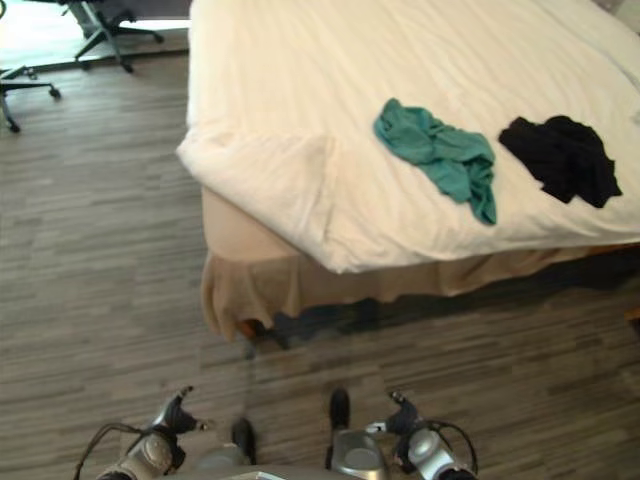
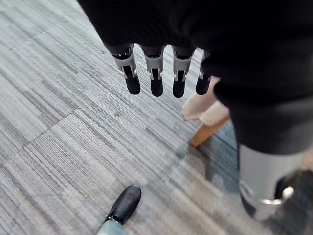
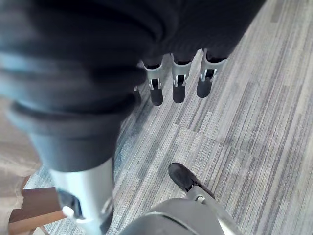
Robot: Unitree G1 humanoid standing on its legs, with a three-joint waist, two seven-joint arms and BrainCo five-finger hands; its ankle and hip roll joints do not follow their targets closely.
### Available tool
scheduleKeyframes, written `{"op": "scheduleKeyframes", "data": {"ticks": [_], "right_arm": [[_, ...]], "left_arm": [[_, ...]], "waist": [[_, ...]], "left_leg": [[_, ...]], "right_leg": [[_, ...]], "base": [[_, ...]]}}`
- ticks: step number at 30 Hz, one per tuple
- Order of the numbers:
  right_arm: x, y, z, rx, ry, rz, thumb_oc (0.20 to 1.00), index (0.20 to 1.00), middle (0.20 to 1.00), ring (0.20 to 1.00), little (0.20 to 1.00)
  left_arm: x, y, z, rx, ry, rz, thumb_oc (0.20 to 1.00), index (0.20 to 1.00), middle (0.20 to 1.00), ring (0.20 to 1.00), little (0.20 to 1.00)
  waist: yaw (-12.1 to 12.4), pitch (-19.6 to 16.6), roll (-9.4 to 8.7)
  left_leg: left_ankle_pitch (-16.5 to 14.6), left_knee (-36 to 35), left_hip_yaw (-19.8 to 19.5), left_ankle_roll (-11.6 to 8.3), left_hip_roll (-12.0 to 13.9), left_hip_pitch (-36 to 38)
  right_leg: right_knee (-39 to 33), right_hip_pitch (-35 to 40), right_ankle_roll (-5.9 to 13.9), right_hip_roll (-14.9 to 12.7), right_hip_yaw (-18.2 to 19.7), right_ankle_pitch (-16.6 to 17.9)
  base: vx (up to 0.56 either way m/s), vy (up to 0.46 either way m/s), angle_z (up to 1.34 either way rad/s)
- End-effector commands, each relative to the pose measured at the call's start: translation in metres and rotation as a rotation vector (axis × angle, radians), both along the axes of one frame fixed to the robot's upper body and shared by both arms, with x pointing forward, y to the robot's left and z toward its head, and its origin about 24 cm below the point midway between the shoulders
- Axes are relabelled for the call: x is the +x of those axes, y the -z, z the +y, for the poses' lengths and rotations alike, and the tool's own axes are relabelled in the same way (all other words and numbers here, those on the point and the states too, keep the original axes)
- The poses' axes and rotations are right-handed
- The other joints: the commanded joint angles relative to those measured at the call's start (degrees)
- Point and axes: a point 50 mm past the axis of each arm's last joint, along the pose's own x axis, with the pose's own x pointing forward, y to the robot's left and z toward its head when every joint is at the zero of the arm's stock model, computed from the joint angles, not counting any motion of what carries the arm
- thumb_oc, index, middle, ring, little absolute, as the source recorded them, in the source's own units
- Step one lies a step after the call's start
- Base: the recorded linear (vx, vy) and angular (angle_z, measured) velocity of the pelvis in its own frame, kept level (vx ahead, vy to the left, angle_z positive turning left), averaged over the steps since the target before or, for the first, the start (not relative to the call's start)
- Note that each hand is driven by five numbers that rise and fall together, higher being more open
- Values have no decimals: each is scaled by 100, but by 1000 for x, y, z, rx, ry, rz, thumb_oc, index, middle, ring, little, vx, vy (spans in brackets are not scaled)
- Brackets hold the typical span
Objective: Tidy up the quilt and then pick up the clothes from the bed and put them into the laundry hamper.
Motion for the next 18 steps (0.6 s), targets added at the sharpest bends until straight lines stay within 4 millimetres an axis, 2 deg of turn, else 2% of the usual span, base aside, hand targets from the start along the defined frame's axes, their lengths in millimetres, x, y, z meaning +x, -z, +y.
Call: {"op": "scheduleKeyframes", "data": {"ticks": [1, 4, 5, 6, 7, 8, 9, 11, 12, 13, 14, 15, 16, 17, 18], "right_arm": [[-4, -3, -24, -23, 104, -7, 1000, 1000, 1000, 1000, 1000], [-14, -3, -35, -19, 157, 1, 1000, 1000, 1000, 1000, 1000], [-22, -4, -41, -12, 175, 3, 1000, 1000, 1000, 1000, 1000], [-22, -4, -41, -11, 175, 3, 1000, 1000, 1000, 1000, 1000], [-23, -5, -44, -11, 175, -2, 1000, 1000, 1000, 1000, 1000], [-22, -8, -47, -6, 178, -22, 1000, 1000, 1000, 1000, 1000], [-22, -8, -47, -6, 178, -22, 1000, 1000, 1000, 1000, 1000], [-20, -10, -48, 2, 183, -42, 1000, 1000, 1000, 1000, 1000], [-17, -10, -47, 3, 176, -39, 1000, 1000, 1000, 1000, 1000], [-17, -10, -47, 4, 176, -40, 1000, 1000, 1000, 1000, 1000], [-12, -9, -42, 6, 153, -36, 1000, 1000, 1000, 1000, 1000], [-12, -9, -42, 7, 154, -38, 1000, 1000, 1000, 1000, 1000], [-4, -10, -35, 9, 121, -48, 1000, 1000, 1000, 1000, 1000], [-4, -10, -35, 10, 123, -50, 1000, 1000, 1000, 1000, 1000], [3, -11, -29, 17, 103, -65, 1000, 1000, 1000, 1000, 1000]], "left_arm": [[38, -37, 43, 27, -224, -257, 1000, 1000, 1000, 1000, 1000], [49, -69, 79, 18, -434, -471, 1000, 1000, 1000, 1000, 1000], [60, -94, 98, 63, -446, -590, 1000, 1000, 1000, 1000, 1000], [60, -94, 98, 63, -446, -590, 1000, 1000, 1000, 1000, 1000], [74, -115, 102, 90, -400, -678, 1000, 1000, 1000, 1000, 1000], [94, -153, 99, 128, -279, -824, 1000, 1000, 1000, 1000, 1000], [94, -153, 99, 128, -279, -824, 1000, 1000, 1000, 1000, 1000], [114, -198, 90, 176, -125, -983, 1000, 1000, 1000, 1000, 1000], [132, -230, 77, 233, 26, -1067, 1000, 1000, 1000, 1000, 1000], [132, -230, 77, 234, 27, -1068, 1000, 1000, 1000, 1000, 1000], [155, -265, 54, 301, 188, -1154, 1000, 1000, 1000, 1000, 1000], [156, -266, 54, 302, 190, -1155, 1000, 1000, 1000, 1000, 1000], [177, -302, 27, 388, 335, -1240, 1000, 1000, 1000, 1000, 1000], [178, -303, 26, 389, 337, -1242, 1000, 1000, 1000, 1000, 1000], [188, -322, 11, 459, 411, -1283, 1000, 1000, 1000, 1000, 1000]], "waist": [[-45, -45, 247], [-61, -158, 307], [-83, -209, 289], [-80, -204, 286], [-97, -193, 272], [-104, -190, 247], [-101, -199, 248], [-119, -169, 230], [-161, -139, 222], [-151, -146, 221], [-246, -124, 214], [-231, -128, 212], [-342, -53, 211], [-323, -57, 207], [-378, 1, 203]], "left_leg": [[86, -34, 182, 113, -62, 143], [144, -135, 251, 53, -15, 213], [124, -135, 308, 33, 34, 298], [122, -135, 311, 33, 34, 307], [94, -135, 329, 20, 43, 372], [68, -135, 352, 12, 52, 422], [80, -135, 355, 13, 55, 407], [47, -135, 355, 14, 61, 431], [9, -135, 389, 10, 62, 450], [24, -135, 395, 11, 65, 430], [-18, -135, 457, 14, 71, 424], [-3, -135, 462, 16, 73, 405], [-35, -135, 528, 24, 66, 366], [-18, -135, 534, 25, 68, 346], [-11, -135, 576, 32, 62, 271]], "right_leg": [[22, 304, 836, -452, -290, -670], [22, 379, 842, -432, -401, -679], [22, 444, 835, -413, -410, -697], [22, 450, 836, -413, -407, -698], [22, 508, 847, -419, -417, -712], [22, 543, 858, -414, -426, -721], [22, 524, 854, -411, -421, -709], [22, 515, 874, -413, -410, -698], [22, 500, 904, -426, -387, -691], [22, 476, 898, -422, -380, -677], [22, 416, 936, -429, -342, -654], [22, 393, 931, -426, -335, -639], [22, 250, 981, -429, -258, -576], [22, 225, 975, -426, -250, -560], [22, 102, 999, -426, -197, -506]], "base": [[107, -9, 137], [131, -5, 45], [147, -25, 4], [154, -20, 10], [95, -5, 16], [89, -6, 6], [49, -11, 1], [19, 3, -4], [20, 10, -10], [22, 24, -14], [-2, 12, -12], [-19, 39, -20], [-40, 21, -24], [-76, 33, -23], [-102, 21, -19]]}}
